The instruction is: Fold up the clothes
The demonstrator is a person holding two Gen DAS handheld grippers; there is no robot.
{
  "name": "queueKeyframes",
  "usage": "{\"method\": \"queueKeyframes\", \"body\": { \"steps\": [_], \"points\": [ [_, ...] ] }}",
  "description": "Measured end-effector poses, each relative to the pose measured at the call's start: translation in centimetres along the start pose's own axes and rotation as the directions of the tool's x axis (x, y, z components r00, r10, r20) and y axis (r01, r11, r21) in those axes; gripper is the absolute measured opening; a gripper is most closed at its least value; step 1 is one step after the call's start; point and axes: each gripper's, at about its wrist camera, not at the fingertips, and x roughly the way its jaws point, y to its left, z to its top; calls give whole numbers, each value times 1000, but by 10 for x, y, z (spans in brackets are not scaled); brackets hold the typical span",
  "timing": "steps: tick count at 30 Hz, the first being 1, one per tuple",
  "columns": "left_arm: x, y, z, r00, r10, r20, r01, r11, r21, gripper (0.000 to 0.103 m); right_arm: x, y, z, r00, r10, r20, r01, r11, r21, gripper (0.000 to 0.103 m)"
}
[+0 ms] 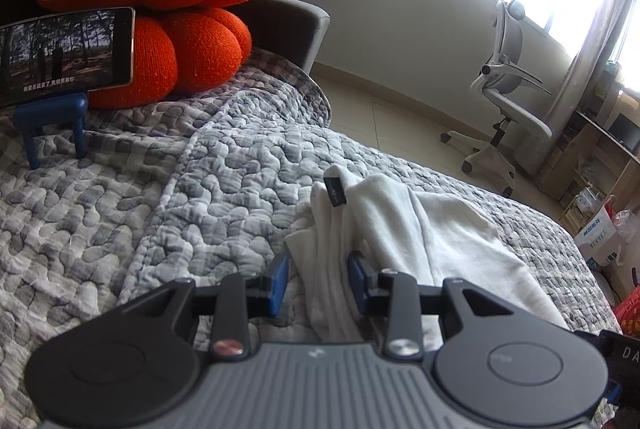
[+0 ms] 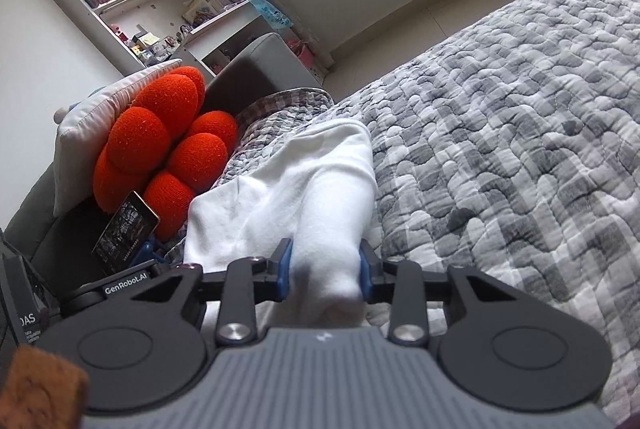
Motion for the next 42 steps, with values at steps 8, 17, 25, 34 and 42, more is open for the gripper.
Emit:
{"method": "queueKeyframes", "body": {
  "steps": [8, 17, 25, 34, 42],
  "points": [
    [0, -2, -1, 1000, 9, 13, -9, 999, 35, 39, 3, -25, 0, 995, 85, -44, -78, 986, 150, 47],
    [-1, -2, -1, 1000, 10, 14, -10, 999, 30, 39, -4, -26, -1, 996, 89, -25, -86, 991, 98, 35],
    [-13, 5, 1, 995, -97, -3, 97, 994, -57, 41, -33, 4, 10, 999, -23, 36, 26, 994, -110, 29],
    [-12, -8, -3, 993, -114, -33, 113, 993, -26, 43, -81, -53, 24, 983, -171, 63, 176, 981, -83, 29],
    [-13, -20, -11, 994, -94, -59, 95, 995, 11, 47, -80, -68, 17, 983, -167, 79, 172, 983, -62, 50]
  ]
}}
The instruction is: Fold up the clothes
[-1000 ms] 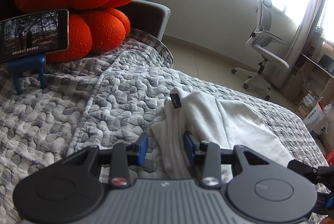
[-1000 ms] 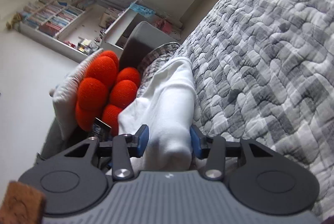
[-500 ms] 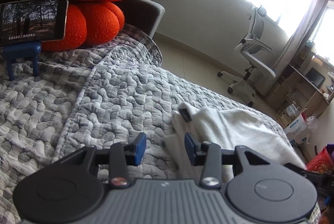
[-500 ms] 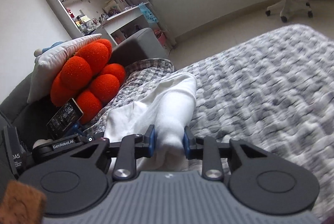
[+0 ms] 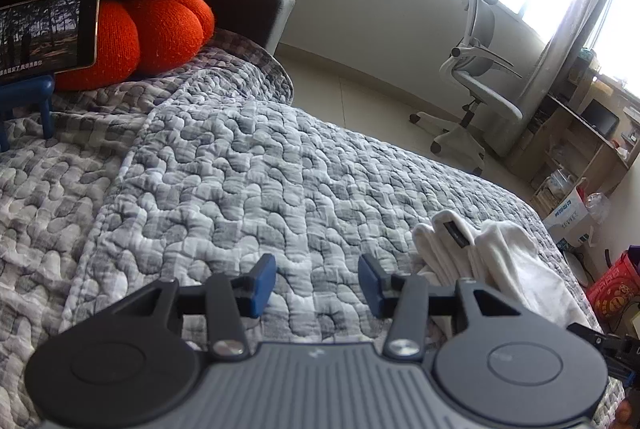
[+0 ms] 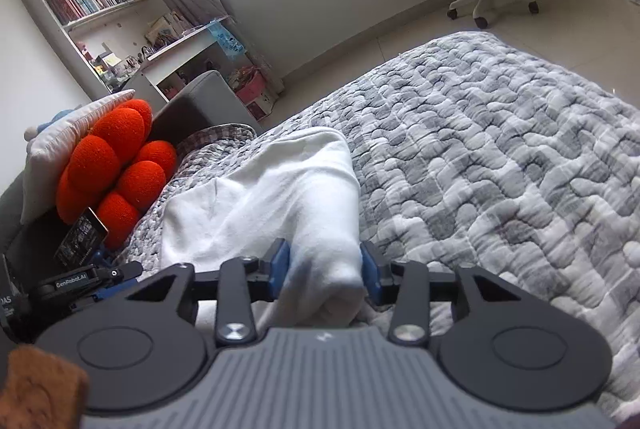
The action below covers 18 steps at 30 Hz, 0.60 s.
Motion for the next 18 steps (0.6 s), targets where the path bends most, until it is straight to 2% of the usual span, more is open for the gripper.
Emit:
{"method": "queueKeyframes", "body": {
  "steps": [4, 7, 10, 13, 15, 18],
  "points": [
    [-4, 2, 1, 1000, -2, 6, 2, 1000, -26, 47, -17, 13, 3, 994, -73, 85, 80, 993, -85, 52],
    [-6, 3, 1, 1000, -14, 5, 14, 998, -56, 47, -20, 30, 2, 994, -7, 112, 25, 988, -156, 52],
    [-7, -2, -2, 999, -41, -11, 40, 996, -75, 48, -8, 54, -6, 994, 79, 71, -58, 963, -265, 52],
    [-8, -11, -6, 998, -62, -23, 61, 997, -57, 53, 15, 76, -12, 994, 101, 39, -82, 937, -338, 51],
    [-8, -16, -9, 997, -72, -31, 70, 997, -43, 54, 30, 87, -17, 995, 101, 8, -91, 926, -367, 43],
    [-5, -20, -12, 993, -108, -54, 105, 992, -63, 54, 44, 104, -33, 992, 115, -54, -127, 886, -445, 41]
  ]
}}
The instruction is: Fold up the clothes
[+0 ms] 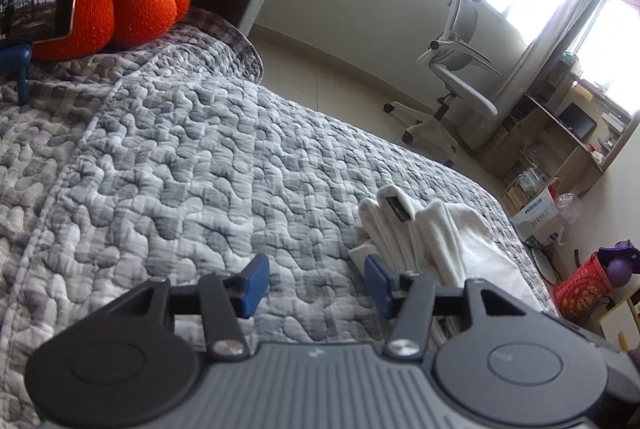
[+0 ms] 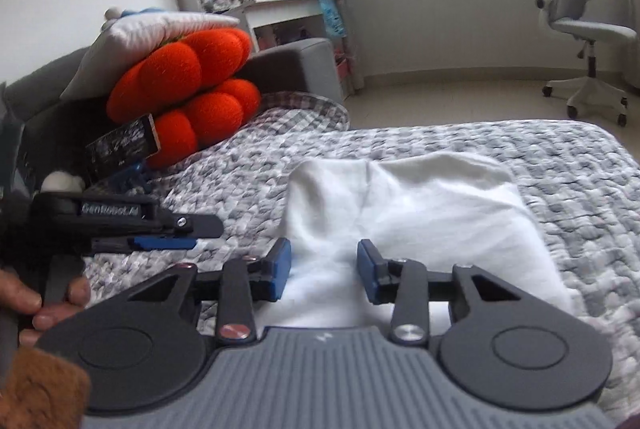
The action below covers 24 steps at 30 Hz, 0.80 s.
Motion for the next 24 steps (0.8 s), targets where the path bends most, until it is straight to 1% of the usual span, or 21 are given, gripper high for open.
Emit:
{"method": "queueKeyframes", "body": {
  "steps": [1, 2, 3, 5, 7, 8, 9, 10, 11, 12, 14, 16, 19, 20, 21, 22, 23, 24],
  "points": [
    [2, 0, 0, 1000, -18, -8, 18, 1000, -15, 54, 3, 9, -4, 1000, -10, -10, 10, 999, -54, 42],
    [4, 1, 0, 999, -39, -15, 39, 999, -32, 55, 2, 18, -9, 999, -43, -7, 42, 990, -137, 42],
    [6, 1, 1, 998, -54, -20, 53, 998, -45, 56, 1, 23, -10, 998, -60, -7, 58, 981, -186, 42],
    [11, 1, 1, 996, -82, -31, 80, 994, -73, 57, -1, 23, -8, 998, -62, -18, 57, 976, -208, 42],
    [16, -1, 0, 993, -102, -51, 96, 989, -110, 57, -7, 18, -5, 999, -42, -23, 37, 978, -204, 44],
    [19, -2, 0, 992, -113, -61, 105, 986, -128, 57, -12, 15, -4, 999, -26, -19, 22, 979, -202, 49],
    [20, -3, 0, 990, -125, -66, 115, 984, -138, 57, -18, 12, -5, 1000, -6, -9, 4, 978, -210, 57],
    [21, -6, -1, 989, -131, -68, 121, 983, -138, 58, -24, 11, -6, 1000, 13, 3, -12, 975, -223, 61],
    [23, -9, -1, 988, -137, -70, 126, 983, -137, 58, -30, 12, -8, 1000, 25, 12, -21, 969, -246, 69],
    [24, -11, -2, 988, -137, -74, 126, 983, -137, 58, -35, 15, -12, 999, 35, 17, -29, 960, -278, 74],
    [28, -12, -3, 986, -142, -89, 127, 978, -164, 58, -38, 23, -20, 999, 49, 7, -43, 933, -358, 79],
    [30, -14, -4, 983, -152, -99, 131, 973, -192, 60, -30, 32, -29, 999, 36, -14, -38, 899, -436, 80],
    [32, -18, -5, 980, -167, -106, 142, 968, -208, 67, -18, 44, -43, 1000, -17, -15, 6, 847, -531, 81],
    [33, -20, -6, 980, -170, -108, 144, 967, -209, 68, -16, 47, -47, 1000, -28, -4, 21, 827, -561, 80],
    [33, -20, -6, 979, -172, -111, 146, 966, -212, 69, -15, 50, -52, 999, -39, 6, 35, 806, -591, 75],
    [34, -21, -7, 977, -179, -115, 151, 964, -218, 70, -14, 51, -52, 999, -48, 12, 46, 801, -597, 71],
    [35, -21, -8, 975, -188, -117, 159, 961, -226, 71, -15, 49, -49, 998, -55, 14, 53, 812, -582, 52],
    [36, -21, -9, 973, -198, -118, 166, 957, -236, 74, -16, 46, -46, 998, -62, 15, 60, 822, -566, 44]
  ]
}}
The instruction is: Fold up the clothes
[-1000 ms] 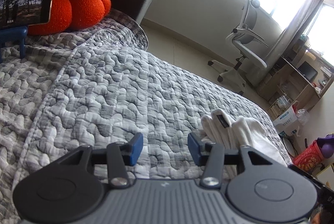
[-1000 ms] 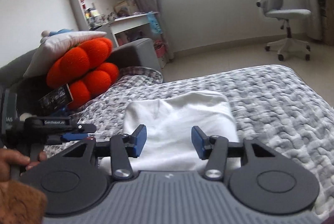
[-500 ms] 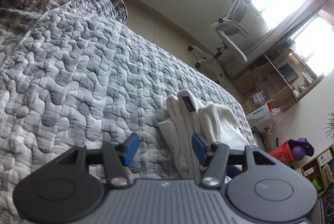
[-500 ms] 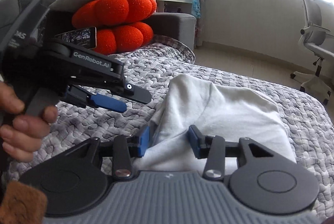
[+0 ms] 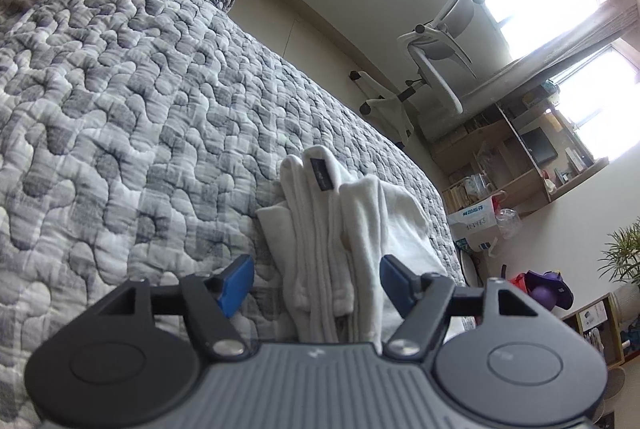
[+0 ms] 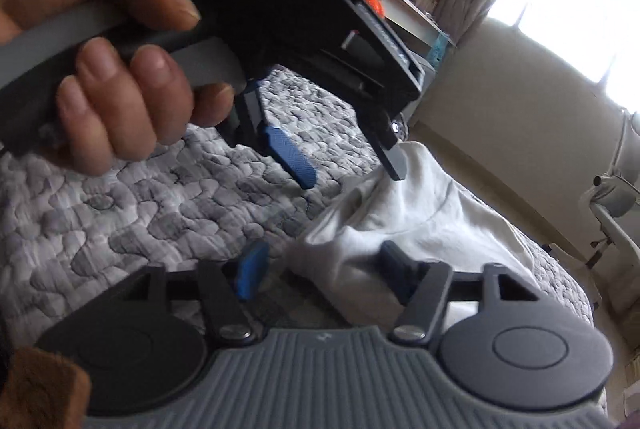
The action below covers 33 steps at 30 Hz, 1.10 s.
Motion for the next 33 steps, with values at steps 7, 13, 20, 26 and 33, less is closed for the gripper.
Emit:
{"method": "queueKeyframes", "body": {
  "steps": [7, 13, 20, 26, 33],
  "points": [
    [11, 1, -6, 993, -107, -47, 101, 989, -105, 84, -16, -23, 10, 999, 17, 38, -21, 993, 119, 27],
    [26, -8, -12, 989, -127, -81, 112, 980, -166, 85, -19, -32, 14, 998, 8, 61, -20, 982, 186, 26],
    [40, -21, -6, 997, -55, -63, 49, 994, -94, 83, -17, -33, 10, 997, 29, 66, -41, 980, 196, 25],
    [44, -33, 0, 997, 72, -36, -70, 996, 48, 50, -13, -41, 5, 995, 65, 76, -81, 967, 243, 25],
    [40, -37, 1, 995, 98, -14, -96, 987, 132, 41, -17, -45, -3, 992, 90, 86, -114, 936, 334, 36]
  ]
}}
